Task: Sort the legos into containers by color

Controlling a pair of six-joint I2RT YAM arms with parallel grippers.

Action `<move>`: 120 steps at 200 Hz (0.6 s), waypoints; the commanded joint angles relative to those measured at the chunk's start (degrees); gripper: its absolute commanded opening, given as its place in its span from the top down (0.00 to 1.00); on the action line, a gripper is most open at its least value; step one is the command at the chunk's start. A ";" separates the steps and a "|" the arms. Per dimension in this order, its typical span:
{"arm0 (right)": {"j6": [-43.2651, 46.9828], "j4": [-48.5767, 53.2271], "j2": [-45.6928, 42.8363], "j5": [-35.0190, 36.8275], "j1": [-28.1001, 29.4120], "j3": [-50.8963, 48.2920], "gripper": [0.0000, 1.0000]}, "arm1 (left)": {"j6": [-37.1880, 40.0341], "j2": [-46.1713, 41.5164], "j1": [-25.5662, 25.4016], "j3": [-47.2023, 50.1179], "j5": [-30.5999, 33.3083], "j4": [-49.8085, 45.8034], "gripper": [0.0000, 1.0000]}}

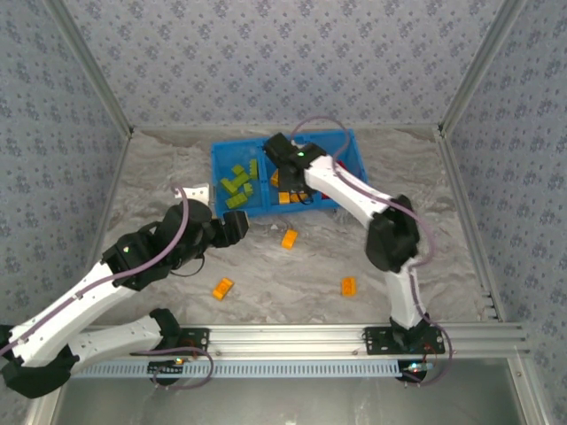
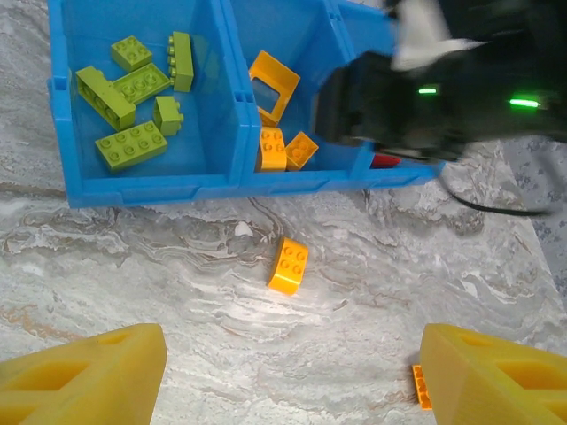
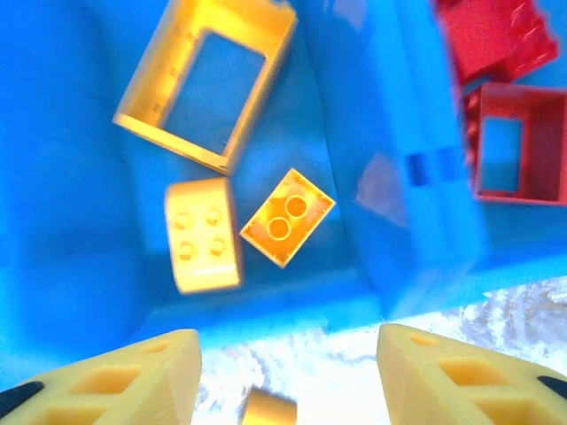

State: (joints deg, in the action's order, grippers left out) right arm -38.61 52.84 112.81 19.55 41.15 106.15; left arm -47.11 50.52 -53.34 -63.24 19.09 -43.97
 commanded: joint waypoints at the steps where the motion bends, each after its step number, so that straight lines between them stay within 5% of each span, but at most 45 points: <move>1: 7.51 -13.96 -16.96 -4.85 1.25 -13.77 0.42 | -1.92 0.74 0.10 0.65 0.05 -1.03 0.24; 47: 23.31 -38.42 -48.91 -31.67 2.09 -50.40 0.40 | -10.86 2.18 -0.81 4.42 -0.57 -8.38 0.26; 78: 28.77 -36.76 -62.53 -36.31 5.95 -61.60 0.33 | -18.50 7.08 -1.39 8.63 -4.01 -18.16 0.27; 120: 32.62 -33.57 -66.76 -37.72 16.31 -66.76 0.29 | -21.93 15.40 -2.41 17.40 -9.01 -20.21 0.23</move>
State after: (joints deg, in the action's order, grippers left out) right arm -11.44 19.33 47.55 -15.53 51.59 41.69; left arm -64.71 63.24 -54.61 -49.71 13.96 -60.07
